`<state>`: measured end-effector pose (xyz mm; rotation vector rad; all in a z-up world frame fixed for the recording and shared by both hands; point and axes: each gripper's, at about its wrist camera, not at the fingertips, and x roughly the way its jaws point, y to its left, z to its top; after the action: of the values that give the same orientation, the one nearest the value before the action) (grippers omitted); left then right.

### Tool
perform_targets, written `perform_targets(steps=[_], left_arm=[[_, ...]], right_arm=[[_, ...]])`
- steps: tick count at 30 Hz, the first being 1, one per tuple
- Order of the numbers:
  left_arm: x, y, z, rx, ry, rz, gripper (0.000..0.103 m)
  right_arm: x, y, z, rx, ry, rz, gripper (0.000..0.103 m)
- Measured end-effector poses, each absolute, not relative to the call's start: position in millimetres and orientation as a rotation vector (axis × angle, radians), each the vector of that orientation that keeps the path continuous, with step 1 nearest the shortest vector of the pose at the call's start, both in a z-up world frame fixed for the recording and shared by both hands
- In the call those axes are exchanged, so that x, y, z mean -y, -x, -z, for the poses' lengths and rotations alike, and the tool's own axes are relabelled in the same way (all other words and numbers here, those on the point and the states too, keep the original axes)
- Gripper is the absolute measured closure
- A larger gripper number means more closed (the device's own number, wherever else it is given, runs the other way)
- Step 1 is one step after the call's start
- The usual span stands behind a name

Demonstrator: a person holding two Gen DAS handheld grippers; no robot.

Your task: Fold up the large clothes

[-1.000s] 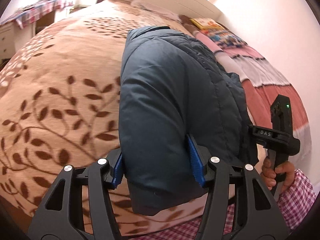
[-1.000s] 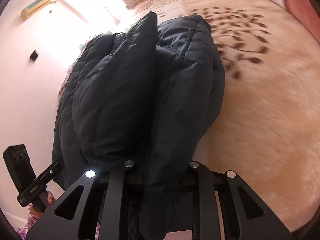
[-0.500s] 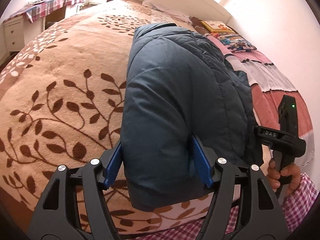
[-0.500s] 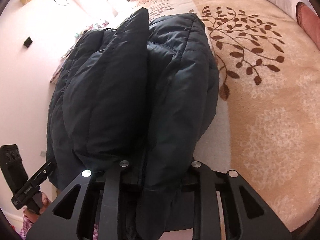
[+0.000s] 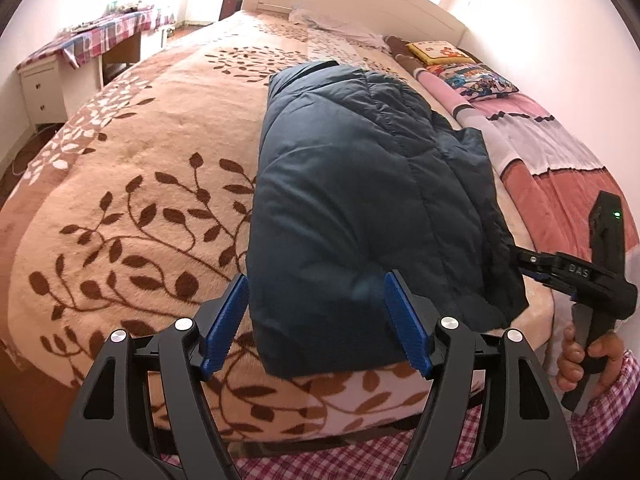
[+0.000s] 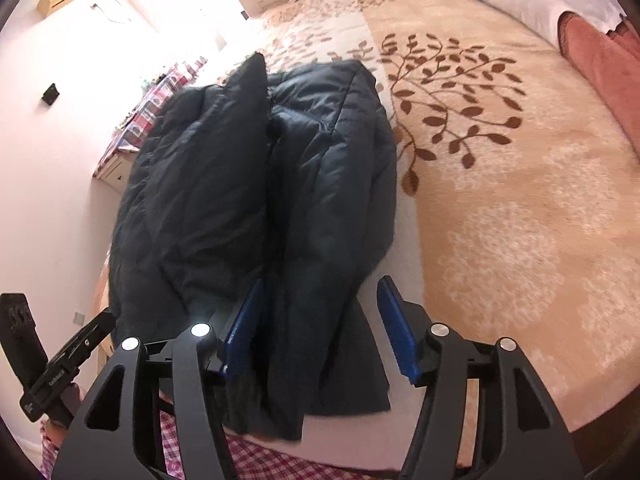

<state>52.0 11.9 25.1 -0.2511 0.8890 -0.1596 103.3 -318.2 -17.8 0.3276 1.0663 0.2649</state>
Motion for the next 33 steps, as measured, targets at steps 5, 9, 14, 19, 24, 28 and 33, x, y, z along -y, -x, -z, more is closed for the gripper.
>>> perform_targets(steps=[5,9,14,19,24,28,33], left_arm=[[-10.9,-31.6,-31.4,-0.896,0.244,0.138,0.033],[-8.8,-17.6,-35.6,-0.902,0.215,0.111,0.033],[-5.9,-4.2,-39.2,-0.913,0.201,0.111,0.033],[-9.1,-0.5,-38.2,-0.929,0.31,0.205,0.033],[-21.7,-3.1,-30.7,-0.948,0.493,0.375,0.031],[-31.0,-4.8,-17.5,-0.974,0.601,0.431,0.03],[-46.7,-4.8,-7.1,-0.971,0.707,0.467,0.03]], right_arm=[[316.5,-74.7,4.2,-1.042,-0.287,-0.272,0.035],[310.6,-51.4,1.2,-1.037,-0.237,-0.271,0.035],[301.4,-27.4,5.0,-1.06,-0.21,-0.29,0.035],[295.3,-16.9,11.7,-1.087,-0.224,-0.319,0.035],[310.4,-19.1,6.8,-1.074,-0.324,-0.319,0.035],[319.4,-27.4,6.1,-1.072,-0.349,-0.292,0.033],[319.0,-42.6,5.7,-1.063,-0.354,-0.289,0.031]])
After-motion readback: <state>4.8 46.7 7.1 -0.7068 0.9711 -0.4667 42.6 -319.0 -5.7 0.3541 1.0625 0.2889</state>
